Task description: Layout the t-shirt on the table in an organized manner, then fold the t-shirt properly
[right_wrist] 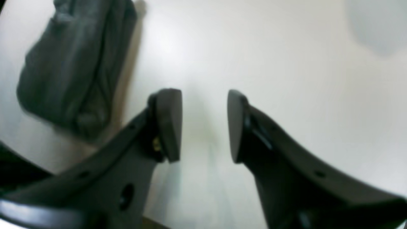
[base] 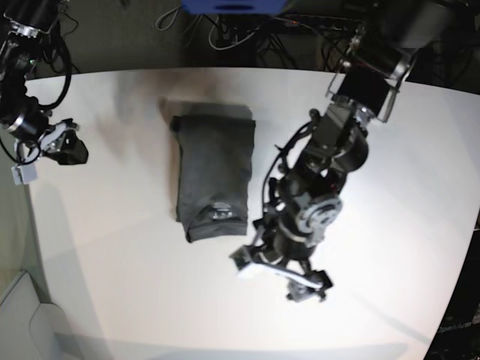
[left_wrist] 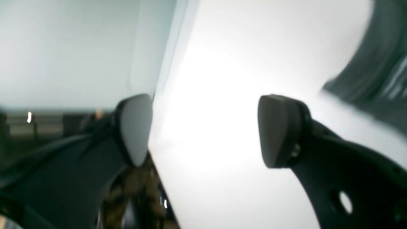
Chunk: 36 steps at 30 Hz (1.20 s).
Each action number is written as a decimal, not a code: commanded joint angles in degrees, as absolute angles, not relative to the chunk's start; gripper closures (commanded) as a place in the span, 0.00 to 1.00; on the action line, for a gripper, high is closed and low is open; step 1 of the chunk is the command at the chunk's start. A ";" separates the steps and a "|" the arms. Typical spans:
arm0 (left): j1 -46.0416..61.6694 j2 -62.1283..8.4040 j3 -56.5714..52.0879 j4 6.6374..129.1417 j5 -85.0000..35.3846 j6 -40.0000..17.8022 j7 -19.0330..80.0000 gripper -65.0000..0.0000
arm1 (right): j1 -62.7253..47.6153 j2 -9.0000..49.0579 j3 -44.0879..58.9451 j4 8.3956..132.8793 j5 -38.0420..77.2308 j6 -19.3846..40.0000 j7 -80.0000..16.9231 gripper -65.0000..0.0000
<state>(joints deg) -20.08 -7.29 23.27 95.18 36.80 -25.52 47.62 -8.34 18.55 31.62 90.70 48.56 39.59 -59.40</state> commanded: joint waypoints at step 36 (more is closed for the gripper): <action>47.34 0.57 -3.47 116.18 35.56 -37.93 39.78 1.00 | -37.49 0.57 42.68 92.44 4.09 40.00 -41.01 1.00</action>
<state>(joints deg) 46.76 0.36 -3.36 115.37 35.38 -38.46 39.94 -37.17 -0.12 42.28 91.26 3.40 40.25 -41.65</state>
